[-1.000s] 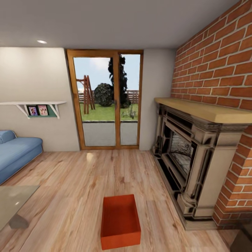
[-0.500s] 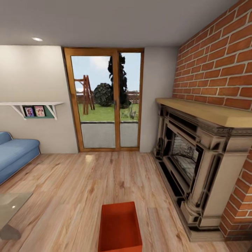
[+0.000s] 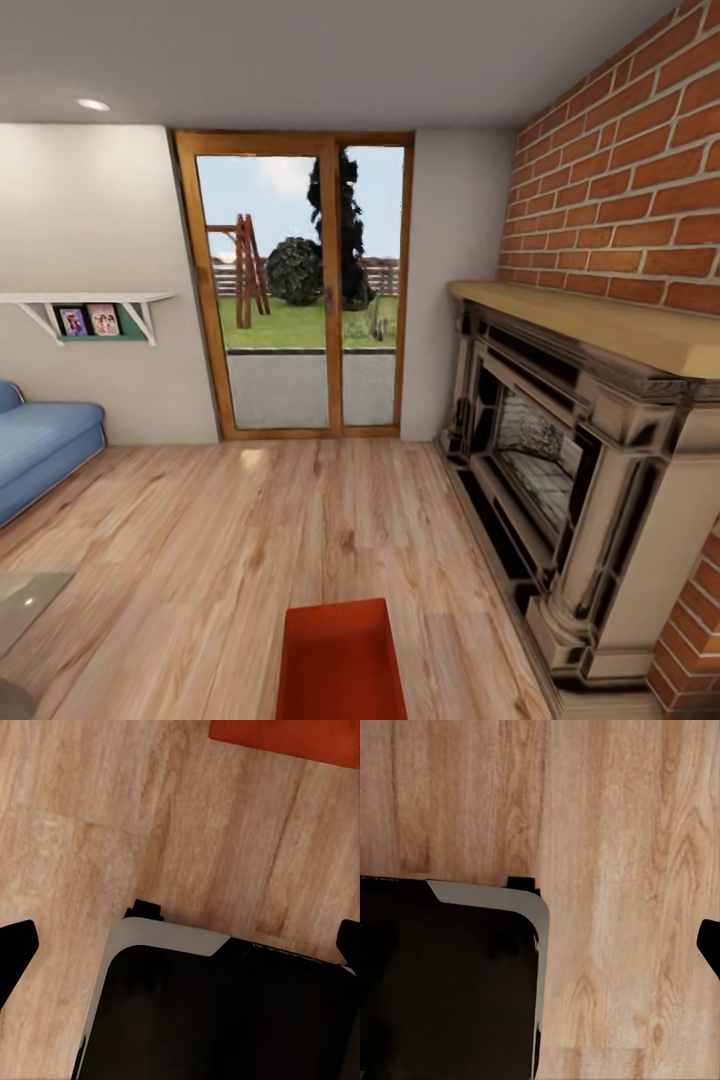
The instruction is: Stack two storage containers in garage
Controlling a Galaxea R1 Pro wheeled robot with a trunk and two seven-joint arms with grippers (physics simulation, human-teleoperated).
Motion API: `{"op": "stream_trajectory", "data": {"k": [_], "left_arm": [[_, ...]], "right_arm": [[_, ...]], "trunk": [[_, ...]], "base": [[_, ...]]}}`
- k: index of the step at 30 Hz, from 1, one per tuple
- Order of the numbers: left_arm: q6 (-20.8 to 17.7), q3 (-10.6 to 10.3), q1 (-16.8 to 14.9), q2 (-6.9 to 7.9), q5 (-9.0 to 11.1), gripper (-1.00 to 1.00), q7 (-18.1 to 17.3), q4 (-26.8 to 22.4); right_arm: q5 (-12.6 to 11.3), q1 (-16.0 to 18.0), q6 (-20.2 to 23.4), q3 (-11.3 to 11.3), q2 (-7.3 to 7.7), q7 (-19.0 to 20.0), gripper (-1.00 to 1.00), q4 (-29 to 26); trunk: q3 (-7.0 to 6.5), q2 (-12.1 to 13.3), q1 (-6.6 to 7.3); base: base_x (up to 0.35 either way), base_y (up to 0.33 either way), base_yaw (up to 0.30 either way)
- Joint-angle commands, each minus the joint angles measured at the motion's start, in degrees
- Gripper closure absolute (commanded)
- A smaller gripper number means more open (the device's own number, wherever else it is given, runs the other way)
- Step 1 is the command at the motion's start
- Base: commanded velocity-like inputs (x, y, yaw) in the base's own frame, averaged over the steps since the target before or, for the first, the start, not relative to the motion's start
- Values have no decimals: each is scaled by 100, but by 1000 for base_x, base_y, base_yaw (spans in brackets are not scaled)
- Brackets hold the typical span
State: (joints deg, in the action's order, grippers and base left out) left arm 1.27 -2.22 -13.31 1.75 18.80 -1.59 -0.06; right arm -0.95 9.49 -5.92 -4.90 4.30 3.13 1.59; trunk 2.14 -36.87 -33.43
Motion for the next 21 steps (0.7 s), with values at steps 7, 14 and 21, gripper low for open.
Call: {"op": "stream_trajectory", "data": {"k": [7,14,21], "left_arm": [[13,-25,-5,1,45,-100,-17,6],[13,-25,-5,1,46,-100,-17,6],[13,-25,-5,1,45,-100,-17,6]], "right_arm": [[-11,9,-32,-46,1,11,-100,17],[-13,9,-44,-44,1,-3,-100,17],[-19,9,-68,-31,3,-22,-100,17]], "trunk": [[10,-8,-4],[10,-8,-4],[10,-8,-4]], "base": [[242,0,0],[232,0,1],[77,0,182]]}}
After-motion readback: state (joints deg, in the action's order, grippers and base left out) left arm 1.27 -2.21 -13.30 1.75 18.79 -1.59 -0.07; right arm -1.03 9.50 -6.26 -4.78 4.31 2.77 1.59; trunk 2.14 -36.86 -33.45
